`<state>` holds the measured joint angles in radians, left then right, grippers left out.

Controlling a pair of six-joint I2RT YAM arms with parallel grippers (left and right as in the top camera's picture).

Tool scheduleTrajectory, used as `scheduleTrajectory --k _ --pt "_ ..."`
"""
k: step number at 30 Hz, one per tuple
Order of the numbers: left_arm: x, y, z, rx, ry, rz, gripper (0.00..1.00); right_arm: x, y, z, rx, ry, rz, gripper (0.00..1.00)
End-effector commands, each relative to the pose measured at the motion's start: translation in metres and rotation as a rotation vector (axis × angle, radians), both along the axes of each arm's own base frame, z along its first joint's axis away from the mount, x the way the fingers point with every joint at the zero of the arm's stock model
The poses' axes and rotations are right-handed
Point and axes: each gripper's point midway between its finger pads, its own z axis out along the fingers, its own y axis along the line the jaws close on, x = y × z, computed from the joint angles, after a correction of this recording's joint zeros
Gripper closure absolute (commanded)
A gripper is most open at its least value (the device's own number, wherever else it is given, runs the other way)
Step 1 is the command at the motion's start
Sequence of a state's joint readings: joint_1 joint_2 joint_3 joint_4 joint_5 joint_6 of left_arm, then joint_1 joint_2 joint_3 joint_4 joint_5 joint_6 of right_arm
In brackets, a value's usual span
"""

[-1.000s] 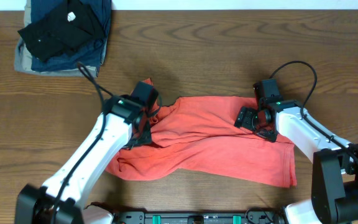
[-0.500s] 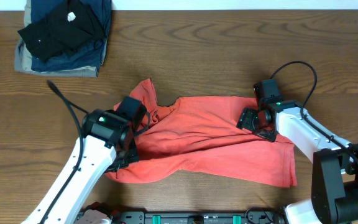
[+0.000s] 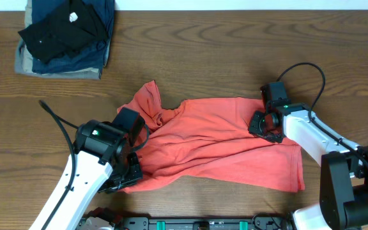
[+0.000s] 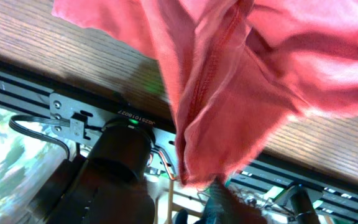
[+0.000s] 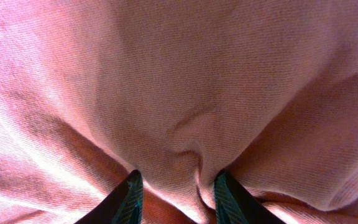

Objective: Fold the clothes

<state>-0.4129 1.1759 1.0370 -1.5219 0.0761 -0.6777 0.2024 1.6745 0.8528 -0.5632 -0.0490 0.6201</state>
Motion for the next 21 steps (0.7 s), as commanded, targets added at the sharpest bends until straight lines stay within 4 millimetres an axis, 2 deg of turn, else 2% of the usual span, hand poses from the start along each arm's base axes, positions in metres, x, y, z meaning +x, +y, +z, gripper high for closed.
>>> scheduleTrajectory --k 1,2,4,8,9,10,11,12,17,21 --pt "-0.002 -0.001 0.000 -0.010 0.005 -0.001 0.40 -0.023 0.010 -0.022 0.041 0.096 0.023 0.63" --pt "-0.002 -0.001 0.000 -0.011 0.002 0.000 0.38 -0.023 0.010 -0.022 0.041 0.096 0.023 0.63" --pt "0.002 -0.003 -0.001 -0.018 -0.015 -0.001 0.25 -0.022 0.010 -0.022 0.041 0.092 0.023 0.62" --pt "0.009 -0.006 -0.002 -0.031 -0.043 -0.004 0.24 -0.016 0.011 -0.021 0.046 0.068 0.022 0.63" --pt "0.011 -0.007 -0.002 -0.034 -0.049 -0.005 0.24 -0.014 0.011 -0.021 0.047 0.061 0.022 0.67" --pt "0.012 -0.007 -0.003 -0.036 -0.055 -0.005 0.24 -0.013 0.011 -0.021 0.049 0.055 0.020 0.77" --pt "0.014 -0.008 -0.003 -0.039 -0.062 -0.005 0.24 -0.011 0.011 -0.020 0.049 0.049 0.020 0.93" --pt "0.016 -0.009 -0.003 -0.042 -0.069 -0.005 0.24 -0.009 0.010 -0.020 0.047 0.041 0.018 0.99" --pt "0.021 -0.011 -0.004 -0.053 -0.092 -0.009 0.24 0.002 0.004 -0.019 0.007 -0.006 0.009 0.99" --pt "0.026 -0.013 -0.004 -0.061 -0.111 -0.009 0.23 0.019 0.005 -0.016 0.011 -0.079 0.005 0.99"
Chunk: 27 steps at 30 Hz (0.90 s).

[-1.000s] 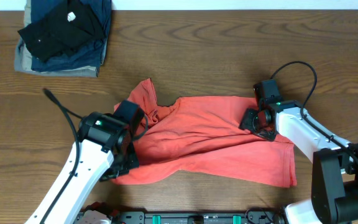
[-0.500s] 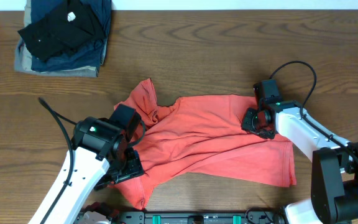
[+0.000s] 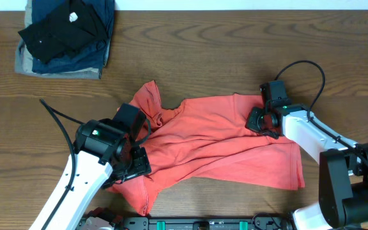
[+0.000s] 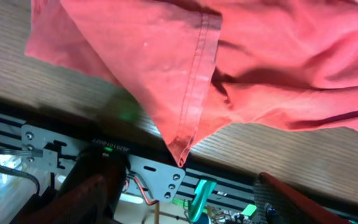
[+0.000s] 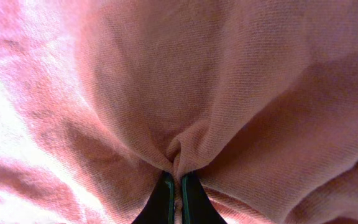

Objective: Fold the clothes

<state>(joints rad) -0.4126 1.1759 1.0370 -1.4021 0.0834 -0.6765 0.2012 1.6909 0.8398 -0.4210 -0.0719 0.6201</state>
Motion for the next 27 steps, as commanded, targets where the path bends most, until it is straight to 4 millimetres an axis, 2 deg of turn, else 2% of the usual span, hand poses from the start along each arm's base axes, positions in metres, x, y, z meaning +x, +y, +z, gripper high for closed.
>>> scheduleTrajectory --k 1,7,11,15,19,23,27 --pt "0.001 -0.001 -0.001 -0.008 -0.009 -0.009 0.23 -0.001 -0.004 -0.015 -0.034 0.006 -0.004 0.99" --pt "0.004 -0.002 -0.001 -0.013 -0.023 -0.009 0.18 0.025 -0.027 -0.007 -0.066 -0.096 -0.067 0.98" --pt "0.010 -0.004 -0.001 -0.021 -0.048 -0.013 0.17 0.043 -0.056 -0.002 -0.078 -0.152 -0.130 0.99" --pt "0.028 -0.012 -0.001 -0.048 -0.114 -0.071 0.18 0.062 -0.090 0.006 -0.079 -0.194 -0.201 0.99" --pt "0.054 -0.023 -0.005 -0.076 -0.187 -0.080 0.18 0.093 -0.112 0.027 -0.046 -0.254 -0.199 0.99" --pt "0.091 -0.040 -0.013 -0.105 -0.276 -0.143 0.18 0.123 -0.132 0.052 -0.066 -0.282 -0.206 0.99" --pt "0.136 -0.059 -0.033 -0.124 -0.350 -0.201 0.18 0.148 -0.148 0.072 -0.105 -0.286 -0.204 0.99"
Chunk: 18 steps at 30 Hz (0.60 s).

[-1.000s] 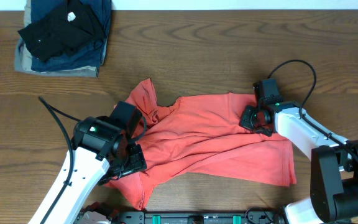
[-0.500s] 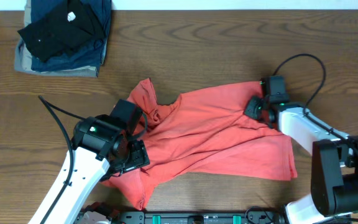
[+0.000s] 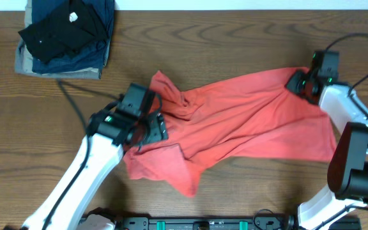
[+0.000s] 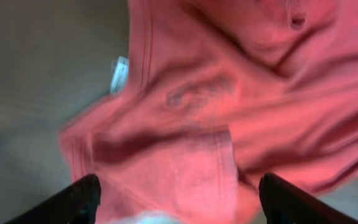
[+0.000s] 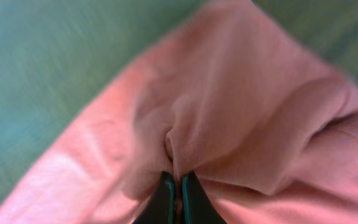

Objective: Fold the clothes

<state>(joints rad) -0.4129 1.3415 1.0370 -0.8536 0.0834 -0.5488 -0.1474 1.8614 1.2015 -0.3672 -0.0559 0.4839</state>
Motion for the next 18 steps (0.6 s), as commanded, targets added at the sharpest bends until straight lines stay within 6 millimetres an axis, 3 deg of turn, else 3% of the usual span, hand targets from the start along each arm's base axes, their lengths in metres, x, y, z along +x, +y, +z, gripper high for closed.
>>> scheduleTrajectory --k 1,5,8,10,13,15,18 --pt "0.022 -0.009 -0.024 0.029 -0.011 -0.089 0.18 0.024 -0.018 0.017 -0.055 -0.017 0.011 0.99" --pt "0.054 -0.023 -0.054 0.030 -0.045 -0.124 0.23 0.035 -0.037 0.020 -0.063 0.038 -0.021 0.99" --pt "0.070 -0.032 -0.076 0.024 -0.053 -0.149 0.28 0.031 -0.043 0.017 -0.039 0.118 -0.008 0.98" --pt "0.076 -0.035 -0.089 0.022 -0.051 -0.149 0.37 0.024 -0.044 0.019 -0.035 0.161 -0.002 0.81" --pt "0.082 -0.038 -0.105 0.023 -0.044 -0.150 0.54 0.014 -0.042 0.023 -0.038 0.208 0.029 0.24" --pt "0.084 -0.039 -0.109 0.024 -0.043 -0.150 0.67 0.007 -0.041 0.026 -0.030 0.239 0.030 0.10" --pt "0.087 -0.040 -0.108 0.018 -0.058 -0.150 0.81 -0.004 -0.038 0.028 -0.015 0.288 0.033 0.01"
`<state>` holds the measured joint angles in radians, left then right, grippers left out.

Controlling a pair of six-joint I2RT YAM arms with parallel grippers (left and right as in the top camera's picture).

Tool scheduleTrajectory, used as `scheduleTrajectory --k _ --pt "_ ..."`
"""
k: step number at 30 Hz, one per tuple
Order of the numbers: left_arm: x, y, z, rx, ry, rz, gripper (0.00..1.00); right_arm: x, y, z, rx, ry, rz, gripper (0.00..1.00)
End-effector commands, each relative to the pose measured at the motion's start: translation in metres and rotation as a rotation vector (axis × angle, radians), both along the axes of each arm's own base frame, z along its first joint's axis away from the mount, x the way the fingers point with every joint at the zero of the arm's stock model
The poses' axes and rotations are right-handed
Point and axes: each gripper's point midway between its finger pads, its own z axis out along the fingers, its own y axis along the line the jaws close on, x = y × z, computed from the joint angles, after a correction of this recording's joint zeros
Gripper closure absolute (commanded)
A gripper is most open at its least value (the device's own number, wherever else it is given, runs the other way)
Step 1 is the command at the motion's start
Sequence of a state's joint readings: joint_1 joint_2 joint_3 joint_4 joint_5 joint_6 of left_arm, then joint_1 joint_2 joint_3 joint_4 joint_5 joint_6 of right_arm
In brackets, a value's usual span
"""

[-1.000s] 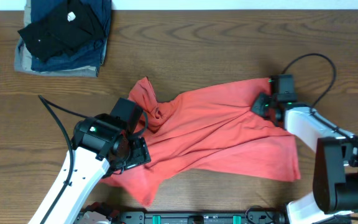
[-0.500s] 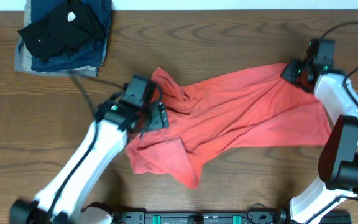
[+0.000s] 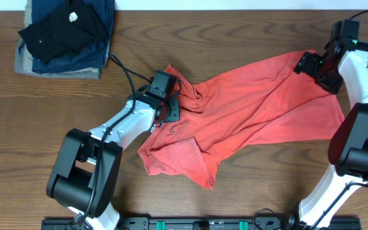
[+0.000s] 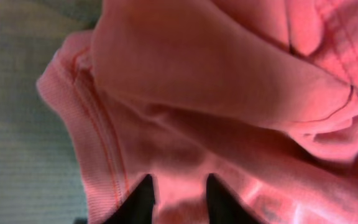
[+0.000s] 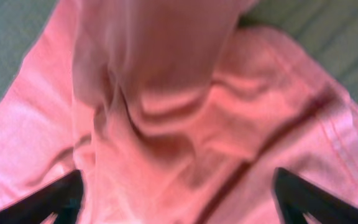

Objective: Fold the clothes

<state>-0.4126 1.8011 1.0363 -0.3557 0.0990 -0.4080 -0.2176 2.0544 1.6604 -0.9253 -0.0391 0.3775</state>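
Note:
A red shirt [image 3: 254,108] lies crumpled and stretched slantwise across the wooden table [image 3: 235,32], from the near left to the far right. My left gripper [image 3: 167,108] rests on its bunched collar end. In the left wrist view this gripper [image 4: 178,199] has its fingers a narrow gap apart, with red cloth [image 4: 216,81] between and under them. My right gripper [image 3: 313,67] is at the shirt's far right corner. In the right wrist view it [image 5: 179,199] is wide open, just above loose folds [image 5: 185,112].
A stack of folded dark and tan clothes [image 3: 66,35] sits at the far left corner. Cables trail from both arms over the table. The shirt's near hem [image 3: 177,166] lies towards the front edge.
My right gripper, then shut on a pinch of cloth, is now wide open at the far right. My left gripper has moved from the shirt's left side to the collar, fingers narrowed.
At first my left gripper held the shirt's near left edge and my right stood open on its right part. Then the left was open and the right shut on a fold. The shirt's right end then stood far right, where it is now released.

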Motion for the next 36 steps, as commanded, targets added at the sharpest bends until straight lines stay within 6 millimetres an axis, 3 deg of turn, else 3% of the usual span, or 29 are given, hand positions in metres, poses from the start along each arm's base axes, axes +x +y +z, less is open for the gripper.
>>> scheduleTrajectory --k 1,3,8,14,18,22,29,36 --pt "0.003 0.000 0.000 0.001 -0.014 -0.012 0.87 -0.002 -0.001 0.010 0.004 0.013 0.015 0.01" --pt "0.007 -0.002 0.000 -0.006 -0.032 -0.012 0.93 -0.009 0.008 0.009 0.052 0.039 0.025 0.01" --pt "0.016 -0.006 -0.004 -0.018 -0.058 -0.012 0.92 -0.026 0.030 0.008 0.170 0.094 0.063 0.01" --pt "0.011 -0.003 -0.028 0.004 -0.006 -0.009 0.92 -0.042 0.048 0.013 0.252 0.144 0.111 0.01" --pt "0.011 -0.003 -0.039 0.010 0.005 -0.009 0.92 -0.052 0.049 0.027 0.252 0.150 0.113 0.01" --pt "0.024 -0.001 -0.042 0.015 -0.038 0.008 0.92 -0.064 0.052 0.047 0.244 0.143 0.146 0.01" --pt "0.058 0.029 -0.051 0.036 -0.125 0.112 0.92 -0.092 0.061 0.068 0.218 0.192 0.207 0.01" --pt "0.098 0.078 -0.065 0.026 -0.205 0.234 0.91 -0.104 0.078 0.086 0.213 0.190 0.247 0.01"
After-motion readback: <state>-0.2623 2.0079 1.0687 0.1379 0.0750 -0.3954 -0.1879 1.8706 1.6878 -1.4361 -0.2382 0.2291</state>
